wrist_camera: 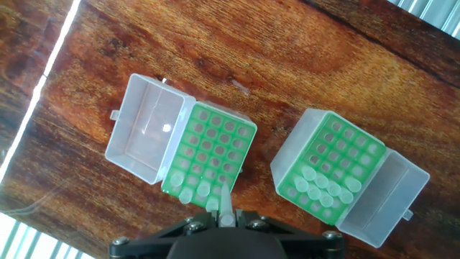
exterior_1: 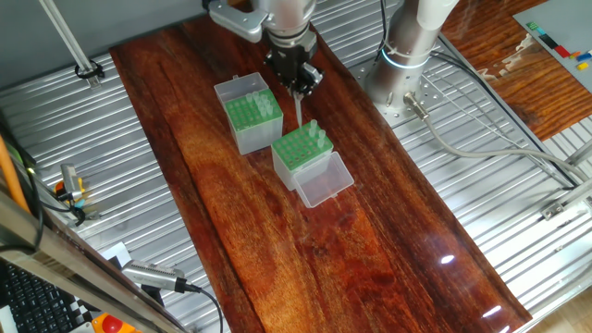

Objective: Transfer all large pipette tips from one holder to another

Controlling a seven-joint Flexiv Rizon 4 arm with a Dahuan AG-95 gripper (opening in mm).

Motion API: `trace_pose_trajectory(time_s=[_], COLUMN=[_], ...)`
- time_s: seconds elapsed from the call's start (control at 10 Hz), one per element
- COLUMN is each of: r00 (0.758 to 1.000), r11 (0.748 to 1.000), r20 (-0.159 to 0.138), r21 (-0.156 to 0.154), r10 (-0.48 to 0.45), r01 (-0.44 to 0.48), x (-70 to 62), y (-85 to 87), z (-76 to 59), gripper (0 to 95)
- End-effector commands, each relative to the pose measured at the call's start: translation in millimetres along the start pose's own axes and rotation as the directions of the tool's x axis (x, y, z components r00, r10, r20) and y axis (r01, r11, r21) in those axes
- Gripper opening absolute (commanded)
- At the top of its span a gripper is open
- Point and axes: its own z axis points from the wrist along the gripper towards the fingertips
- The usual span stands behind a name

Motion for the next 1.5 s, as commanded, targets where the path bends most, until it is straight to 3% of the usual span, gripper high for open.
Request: trace_pose_trajectory(time_s=[0.1, 0.2, 0.5, 0.9, 1.0, 1.2, 1.5], r00=[1.0, 0.999, 1.0, 0.998, 0.995, 0.99, 0.993], r11=[0.999, 0.999, 1.0, 0.997, 0.995, 0.989, 0.992], r20=[0.012, 0.023, -0.007, -0.016, -0.014, -0.004, 0.009], r21=[0.014, 0.006, 0.006, 0.023, 0.029, 0.041, 0.024], r10=[-0.029, -0.034, -0.01, -0.067, -0.094, -0.143, -0.121], r01=[0.028, 0.034, 0.01, 0.068, 0.094, 0.143, 0.121], x=[-0.6, -0.6, -0.6, -0.6, 0.7, 2.8, 5.6], y=[-2.7, -2.7, -2.7, -2.7, -8.7, -40.1, -45.4], z=[2.0, 2.0, 2.0, 2.0, 1.1, 0.7, 4.6], gripper=[0.0, 0.0, 0.0, 0.0, 0.0, 0.0, 0.0])
